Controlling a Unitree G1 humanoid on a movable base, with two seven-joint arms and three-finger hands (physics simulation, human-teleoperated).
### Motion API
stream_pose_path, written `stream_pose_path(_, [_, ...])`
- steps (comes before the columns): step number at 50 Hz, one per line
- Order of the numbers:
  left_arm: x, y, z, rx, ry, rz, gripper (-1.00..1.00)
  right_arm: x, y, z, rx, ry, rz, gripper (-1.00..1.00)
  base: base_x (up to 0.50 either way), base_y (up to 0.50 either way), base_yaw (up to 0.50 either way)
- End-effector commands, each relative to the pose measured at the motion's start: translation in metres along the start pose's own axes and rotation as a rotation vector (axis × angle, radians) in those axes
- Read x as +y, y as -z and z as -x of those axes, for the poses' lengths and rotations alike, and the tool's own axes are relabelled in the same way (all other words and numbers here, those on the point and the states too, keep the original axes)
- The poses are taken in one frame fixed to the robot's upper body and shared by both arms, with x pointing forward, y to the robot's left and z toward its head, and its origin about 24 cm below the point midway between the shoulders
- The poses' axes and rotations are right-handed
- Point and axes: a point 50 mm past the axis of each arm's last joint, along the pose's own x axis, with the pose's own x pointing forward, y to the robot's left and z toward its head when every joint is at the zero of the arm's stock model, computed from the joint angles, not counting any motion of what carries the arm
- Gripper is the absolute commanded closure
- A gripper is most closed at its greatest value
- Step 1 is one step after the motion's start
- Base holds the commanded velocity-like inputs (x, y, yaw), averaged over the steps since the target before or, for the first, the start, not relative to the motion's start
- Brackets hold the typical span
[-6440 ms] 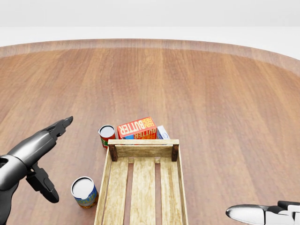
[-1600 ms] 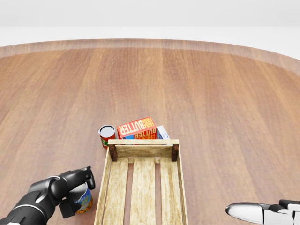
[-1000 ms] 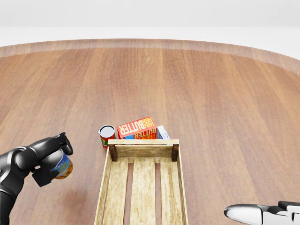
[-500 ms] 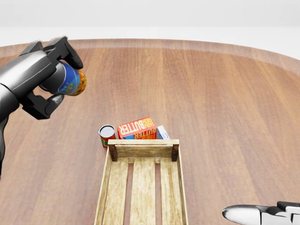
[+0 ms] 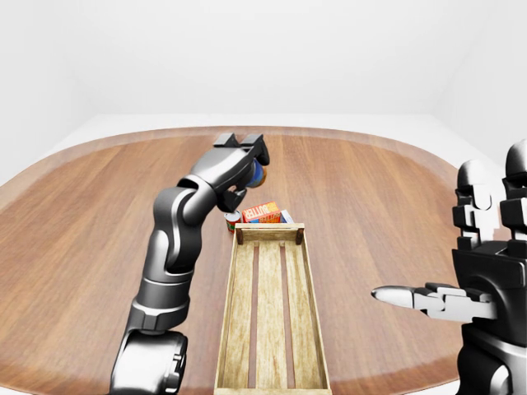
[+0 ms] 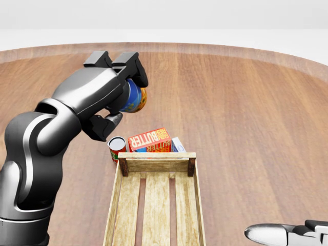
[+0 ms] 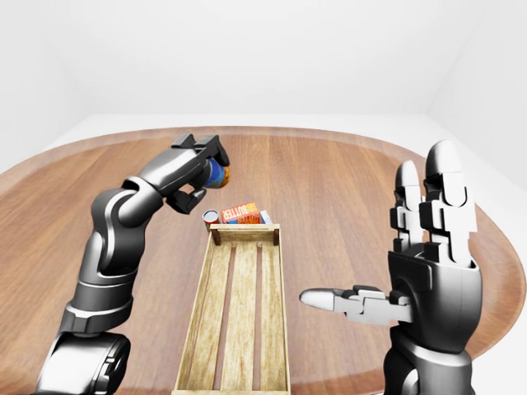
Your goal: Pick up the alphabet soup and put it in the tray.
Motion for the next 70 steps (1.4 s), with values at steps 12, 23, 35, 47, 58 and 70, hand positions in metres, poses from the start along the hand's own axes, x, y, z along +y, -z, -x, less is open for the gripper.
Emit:
stream_pose_path(12, [-0.104,-0.010,-0.019,0.001,0.361,0.009,1.00,-0.003,-0.002,0.001,-0.008,0.008,0.004,-0.97,0.00,0.00,0.00])
stream_pose_path(23, [-0.135,-0.008,-0.020,0.024,0.482,0.032,1.00,0.000,-0.002,0.001,-0.006,0.001,0.000,-0.96,0.00,0.00,0.00])
stream_pose_path(35, [-0.161,-0.011,-0.019,0.032,0.579,0.049,1.00,-0.001,-0.005,0.001,-0.020,0.005,0.008,-0.97,0.00,0.00,0.00])
stream_pose_path(47, [-0.187,-0.013,-0.014,0.041,0.676,0.072,1.00,0.001,-0.005,0.000,-0.021,-0.003,0.002,-0.97,0.00,0.00,0.00])
stream_pose_path(58, [-0.203,-0.012,-0.014,0.060,0.719,0.066,1.00,0.001,-0.007,0.000,-0.030,-0.004,0.004,-0.97,0.00,0.00,0.00])
stream_pose_path(70, [-0.216,-0.010,-0.017,0.080,0.728,0.064,1.00,0.001,-0.005,0.000,-0.017,-0.003,0.003,-0.96,0.00,0.00,0.00])
